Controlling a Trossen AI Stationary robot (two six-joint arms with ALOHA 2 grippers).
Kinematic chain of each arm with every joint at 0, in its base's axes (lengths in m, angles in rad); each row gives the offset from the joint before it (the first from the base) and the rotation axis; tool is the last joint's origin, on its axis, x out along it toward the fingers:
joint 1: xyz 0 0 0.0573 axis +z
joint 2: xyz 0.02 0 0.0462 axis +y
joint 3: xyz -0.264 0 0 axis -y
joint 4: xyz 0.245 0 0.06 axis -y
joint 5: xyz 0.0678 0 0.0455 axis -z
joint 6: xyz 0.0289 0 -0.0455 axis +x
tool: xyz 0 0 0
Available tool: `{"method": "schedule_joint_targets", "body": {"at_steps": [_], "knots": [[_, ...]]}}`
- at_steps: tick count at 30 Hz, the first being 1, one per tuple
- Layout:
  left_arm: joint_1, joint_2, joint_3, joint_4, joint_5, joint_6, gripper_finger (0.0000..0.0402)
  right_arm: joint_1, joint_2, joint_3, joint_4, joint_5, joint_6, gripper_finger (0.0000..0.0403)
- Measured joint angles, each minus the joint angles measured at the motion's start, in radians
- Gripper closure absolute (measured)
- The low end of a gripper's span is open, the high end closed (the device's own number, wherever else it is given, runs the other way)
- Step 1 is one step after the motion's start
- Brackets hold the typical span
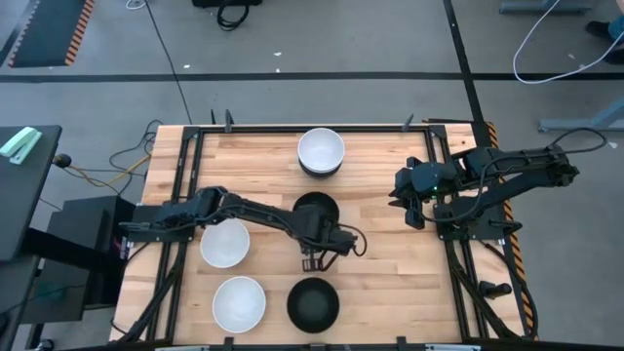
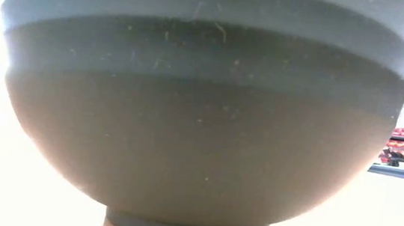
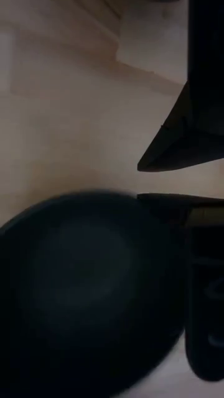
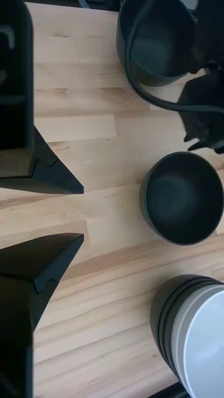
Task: Nest bowls inside each other
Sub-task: Stack the black bowl on top of the stacked white bowls
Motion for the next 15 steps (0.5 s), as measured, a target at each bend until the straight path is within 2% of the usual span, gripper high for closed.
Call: {"method": "schedule_joint_targets", "body": {"at_steps": [5, 15], "knots": [[0.012, -0.001, 0.05, 0.001, -0.012, 0.019, 0.033, 0.0, 0.0, 0.0, 0.0, 0.0, 0.0, 0.0284], [0.055, -0.001, 0.01, 0.017, -0.008, 0.027, 0.033, 0.0, 0.0, 0.0, 0.0, 0.0, -0.004, 0.0284]]}}
